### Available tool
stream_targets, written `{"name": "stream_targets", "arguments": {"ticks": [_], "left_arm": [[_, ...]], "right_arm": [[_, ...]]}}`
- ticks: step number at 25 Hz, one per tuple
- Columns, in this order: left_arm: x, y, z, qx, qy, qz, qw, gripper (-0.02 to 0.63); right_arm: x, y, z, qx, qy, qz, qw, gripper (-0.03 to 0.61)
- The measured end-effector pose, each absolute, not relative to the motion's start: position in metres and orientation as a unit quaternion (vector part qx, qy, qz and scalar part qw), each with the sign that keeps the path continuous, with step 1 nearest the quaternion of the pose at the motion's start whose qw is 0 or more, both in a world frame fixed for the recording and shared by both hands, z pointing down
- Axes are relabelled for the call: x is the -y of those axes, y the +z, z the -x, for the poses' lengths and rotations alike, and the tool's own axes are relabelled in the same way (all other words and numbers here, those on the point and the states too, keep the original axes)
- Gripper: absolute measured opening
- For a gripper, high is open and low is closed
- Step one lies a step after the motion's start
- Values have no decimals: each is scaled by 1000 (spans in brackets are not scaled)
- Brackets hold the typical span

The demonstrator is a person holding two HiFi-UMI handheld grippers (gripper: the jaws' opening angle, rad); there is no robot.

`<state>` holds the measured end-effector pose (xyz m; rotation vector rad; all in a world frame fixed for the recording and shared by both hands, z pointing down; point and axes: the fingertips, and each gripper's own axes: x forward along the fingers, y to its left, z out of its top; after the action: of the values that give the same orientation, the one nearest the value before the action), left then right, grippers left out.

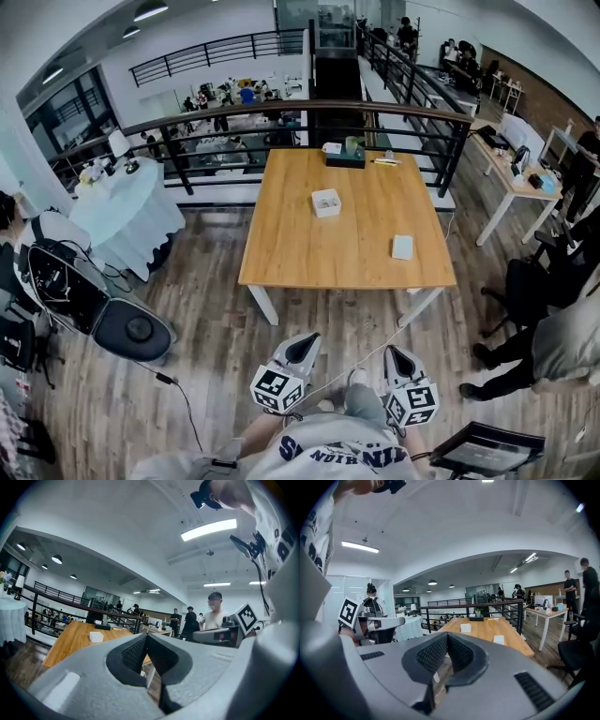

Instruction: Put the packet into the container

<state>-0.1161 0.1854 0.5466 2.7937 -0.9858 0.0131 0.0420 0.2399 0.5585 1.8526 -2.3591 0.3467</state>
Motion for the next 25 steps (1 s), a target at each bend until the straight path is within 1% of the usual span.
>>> {"name": "stream_targets", "arguments": {"ticks": [12, 25], "left_arm": [[-151, 541, 106, 359, 5, -930, 83, -6], [-78, 530, 70, 371, 4, -926, 67, -6]], "right_arm": [[-193, 555, -59, 794, 108, -595, 54, 8], [-107, 548, -108, 796, 102, -596, 36, 8]]}}
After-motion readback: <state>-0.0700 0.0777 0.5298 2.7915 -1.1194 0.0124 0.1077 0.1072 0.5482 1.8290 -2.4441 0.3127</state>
